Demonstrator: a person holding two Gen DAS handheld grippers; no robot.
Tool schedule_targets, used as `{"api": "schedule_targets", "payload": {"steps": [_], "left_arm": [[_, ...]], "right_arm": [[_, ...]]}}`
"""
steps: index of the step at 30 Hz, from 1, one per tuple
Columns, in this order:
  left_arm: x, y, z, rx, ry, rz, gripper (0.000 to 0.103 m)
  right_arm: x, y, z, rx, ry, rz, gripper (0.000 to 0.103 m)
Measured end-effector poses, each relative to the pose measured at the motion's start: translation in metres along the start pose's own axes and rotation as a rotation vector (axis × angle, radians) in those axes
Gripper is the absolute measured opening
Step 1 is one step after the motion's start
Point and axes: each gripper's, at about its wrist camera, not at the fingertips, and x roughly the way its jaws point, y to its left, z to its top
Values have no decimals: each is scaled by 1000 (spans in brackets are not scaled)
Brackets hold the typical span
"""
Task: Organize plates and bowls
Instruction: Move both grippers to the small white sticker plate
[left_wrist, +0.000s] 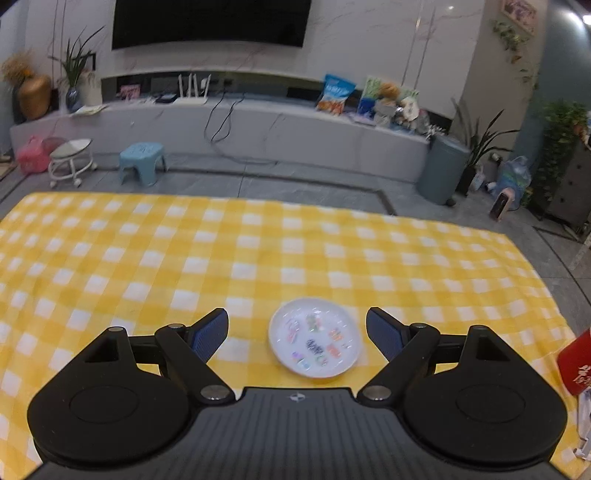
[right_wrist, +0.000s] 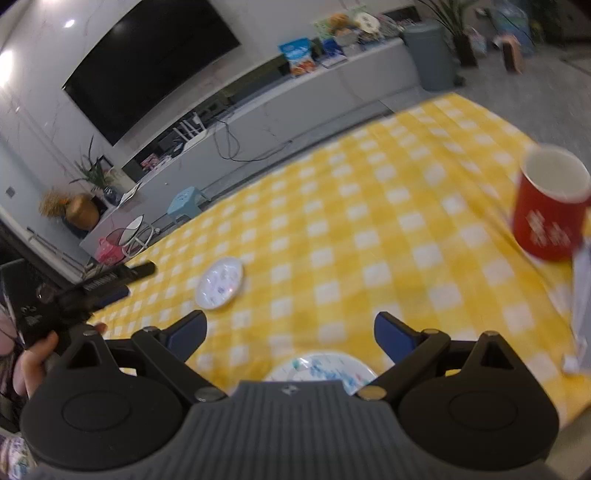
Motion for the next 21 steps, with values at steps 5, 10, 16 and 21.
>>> {"api": "schedule_targets", "payload": {"steps": [5,10,16,21], "left_arm": [[5,17,3,-89,9,1,97],[11,36,6,-182,28,-46,97],[32,41,1,-213,90,-47,92],[46,40,-7,-201,129,-23,84]], "right_arm": [[13,23,17,-42,-7,43,95],[42,37,33,-73,30,43,95],[85,45,39,-110,77,71,94],[127,42,39,-51,147,104,82]]}}
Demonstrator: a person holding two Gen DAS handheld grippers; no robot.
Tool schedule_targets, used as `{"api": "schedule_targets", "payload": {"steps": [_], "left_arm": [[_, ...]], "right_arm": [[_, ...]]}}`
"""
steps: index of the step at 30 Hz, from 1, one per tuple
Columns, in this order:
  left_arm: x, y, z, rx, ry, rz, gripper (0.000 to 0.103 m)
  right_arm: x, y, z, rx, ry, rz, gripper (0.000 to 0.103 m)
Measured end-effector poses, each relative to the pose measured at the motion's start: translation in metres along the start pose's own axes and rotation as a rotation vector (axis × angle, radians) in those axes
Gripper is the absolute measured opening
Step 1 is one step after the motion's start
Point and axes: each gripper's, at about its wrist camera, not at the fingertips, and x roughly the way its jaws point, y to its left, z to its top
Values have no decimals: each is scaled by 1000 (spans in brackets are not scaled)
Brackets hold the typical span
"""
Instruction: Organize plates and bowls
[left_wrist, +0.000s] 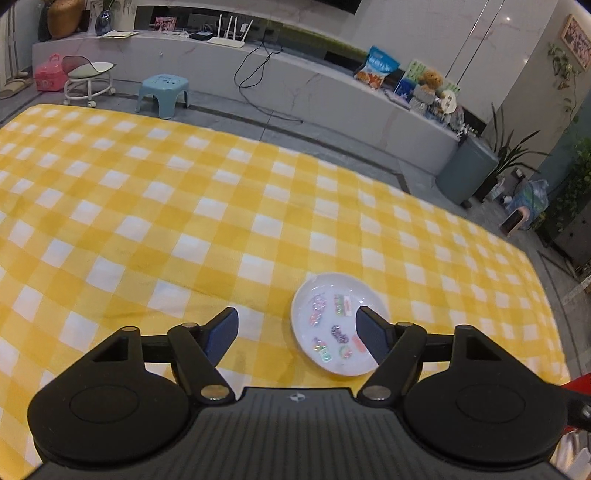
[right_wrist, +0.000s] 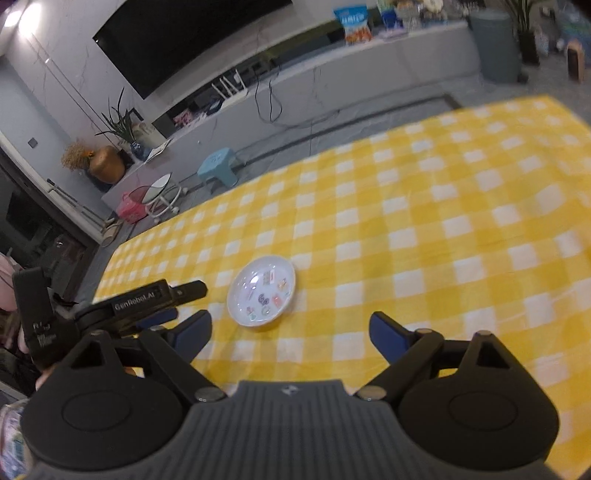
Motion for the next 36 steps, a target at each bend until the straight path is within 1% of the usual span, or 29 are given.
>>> {"api": "schedule_targets", "payload": {"steps": [1,2,3,6,7,8,10,12,13,15,16,17,18,19,21,23,24,25,26,27,28,29,30,33,36], "left_arm": [[2,0,-1,0,4,10,82],[5,1,-1,-5,21,13,80],[8,3,-1,-21,37,-2,77],[16,15,1,-108,63,-105,75],[19,18,1,-126,77,-124,73],[22,19,2,-134,91,-123,68],[27,22,3,-149,121,-107,64],[31,26,5,-182,152,-136,57],[31,27,6,-196,160,-157,56],[35,26,9,-197,165,-172,50],[37,23,9,-179,164,-168,49],[41,20,10,-152,164,-158,45],[45,17,10,-124,165,-136,38],[49,13,9,-96,166,-106,35],[56,8,7,-55,172,-73,29],[55,3,6,-17,157,-63,26],[55,0,5,3,154,-69,23],[56,0,5,11,150,-80,22],[56,0,4,13,148,-79,16],[56,-1,3,17,135,-61,8],[55,-1,2,26,125,-42,6],[55,-2,2,37,120,-40,5],[54,-2,2,41,120,-40,5],[53,0,2,9,117,-43,4],[51,4,3,-29,94,-47,3]], "right_arm": [[9,-2,2,21,15,-1,75],[19,-2,4,35,31,-5,72],[28,-2,6,41,49,-9,67],[56,4,10,17,89,-16,55],[65,5,11,8,100,-26,52],[72,7,11,3,109,-33,51],[86,8,12,6,126,-44,44],[97,8,12,23,134,-57,40],[100,7,12,27,131,-64,40],[107,10,12,10,119,-73,38],[110,14,12,-4,117,-80,35],[114,17,12,-16,117,-88,34],[117,19,12,-27,117,-96,31],[118,20,13,-35,118,-103,29],[123,24,13,-45,115,-118,29],[127,27,14,-56,113,-129,28],[129,29,13,-62,113,-132,28],[131,31,13,-68,114,-136,28],[134,33,11,-81,120,-142,28],[137,36,9,-103,131,-149,22],[140,39,6,-128,136,-163,18],[139,41,4,-151,120,-182,16],[140,42,2,-165,113,-199,11],[141,41,1,-150,98,-202,10],[140,41,0,-136,95,-192,8]]}}
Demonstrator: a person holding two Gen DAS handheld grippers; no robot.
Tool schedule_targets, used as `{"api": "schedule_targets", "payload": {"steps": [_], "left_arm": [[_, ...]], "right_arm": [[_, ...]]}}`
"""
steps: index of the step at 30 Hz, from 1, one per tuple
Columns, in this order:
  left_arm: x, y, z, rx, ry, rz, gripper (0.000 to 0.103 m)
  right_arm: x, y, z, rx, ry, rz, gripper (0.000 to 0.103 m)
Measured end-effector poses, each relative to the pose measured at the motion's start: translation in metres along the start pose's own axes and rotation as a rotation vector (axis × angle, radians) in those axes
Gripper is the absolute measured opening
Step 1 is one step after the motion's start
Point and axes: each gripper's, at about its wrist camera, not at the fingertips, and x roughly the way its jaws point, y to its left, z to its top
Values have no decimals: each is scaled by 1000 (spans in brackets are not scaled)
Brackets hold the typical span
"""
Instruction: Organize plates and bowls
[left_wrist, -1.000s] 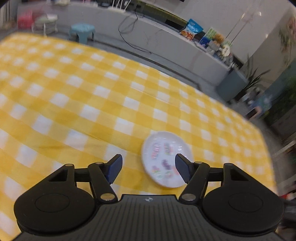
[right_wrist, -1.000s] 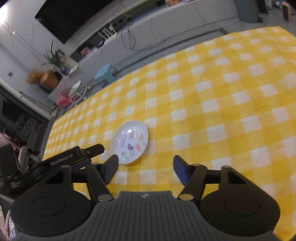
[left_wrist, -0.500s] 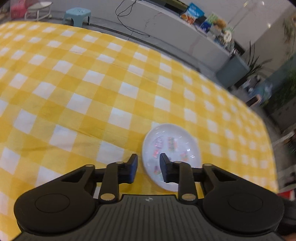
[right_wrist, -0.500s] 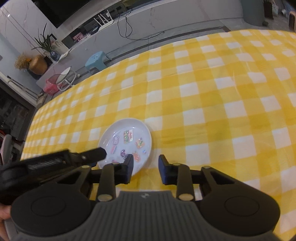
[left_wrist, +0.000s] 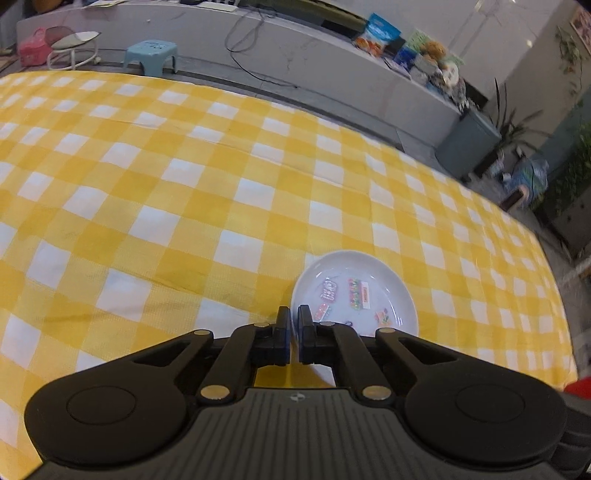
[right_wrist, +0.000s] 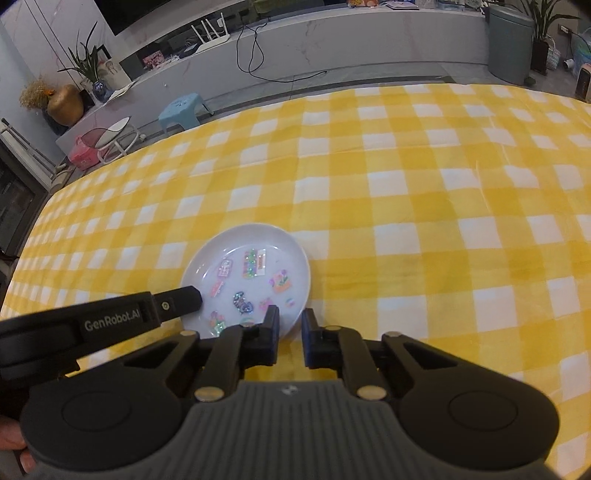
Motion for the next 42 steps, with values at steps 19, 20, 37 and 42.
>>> {"api": "schedule_targets", "payload": {"steps": [19,20,37,42], "left_arm": [[-75,-56,4,127,-150,-199,1],[-76,-58,4,119,-130,-221,1],[-101,-140,-45,433,89,-394,2],[-90,-154,-60,529,239,-458,2]], "right_arm": [[-114,-19,-9,68,-196,11,8],[-121,-22,-12,73,-203,3,8],[-224,-88,-102,226,-268,-77,8],[-236,-108,-142,300,-242,-82,8]]}}
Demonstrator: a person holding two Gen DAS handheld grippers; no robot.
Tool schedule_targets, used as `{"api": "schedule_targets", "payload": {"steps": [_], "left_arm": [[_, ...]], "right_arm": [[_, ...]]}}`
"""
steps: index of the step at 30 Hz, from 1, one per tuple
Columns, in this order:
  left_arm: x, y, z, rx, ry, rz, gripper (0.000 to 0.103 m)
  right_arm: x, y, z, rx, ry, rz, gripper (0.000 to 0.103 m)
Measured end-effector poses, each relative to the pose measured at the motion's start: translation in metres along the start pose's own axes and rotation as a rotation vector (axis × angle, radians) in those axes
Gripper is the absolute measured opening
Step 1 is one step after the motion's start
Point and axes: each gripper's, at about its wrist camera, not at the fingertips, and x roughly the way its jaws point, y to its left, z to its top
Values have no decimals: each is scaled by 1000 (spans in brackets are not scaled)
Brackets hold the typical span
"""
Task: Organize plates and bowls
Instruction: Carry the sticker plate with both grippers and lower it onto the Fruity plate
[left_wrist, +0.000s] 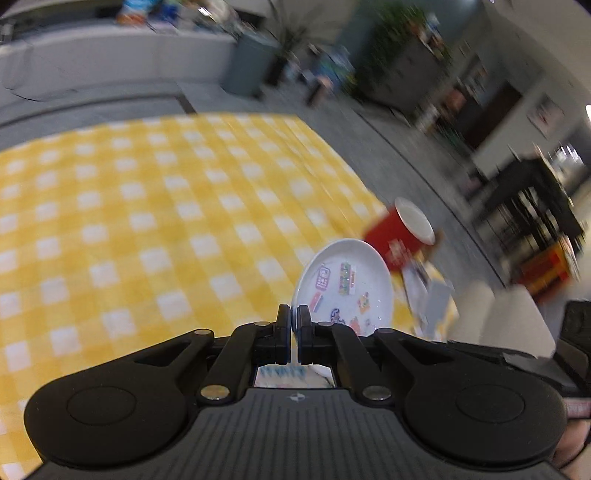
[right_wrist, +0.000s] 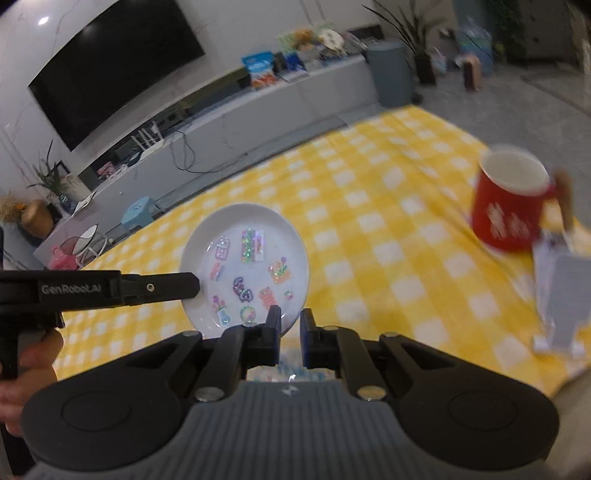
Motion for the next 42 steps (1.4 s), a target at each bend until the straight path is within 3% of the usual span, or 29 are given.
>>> {"api": "schedule_targets", "payload": {"steps": [3,10,23,37,42], "left_arm": [[15,-6,-6,16,68,-15,2],[34,-16,-23,45,166,33,2],[48,-22,-36,151,250,133,3],[73,-18,-47,209,336,215,7],[73,-16,-46,200,342,213,7]], "right_arm": [[-3,-14,-13,47,27,6,8],[-8,-27,-34,74,74,29,8],[16,-33,-53,109,215,80,8],[34,-35,-64,145,298,96,9],[35,-34,-65,141,306,108,10]]}}
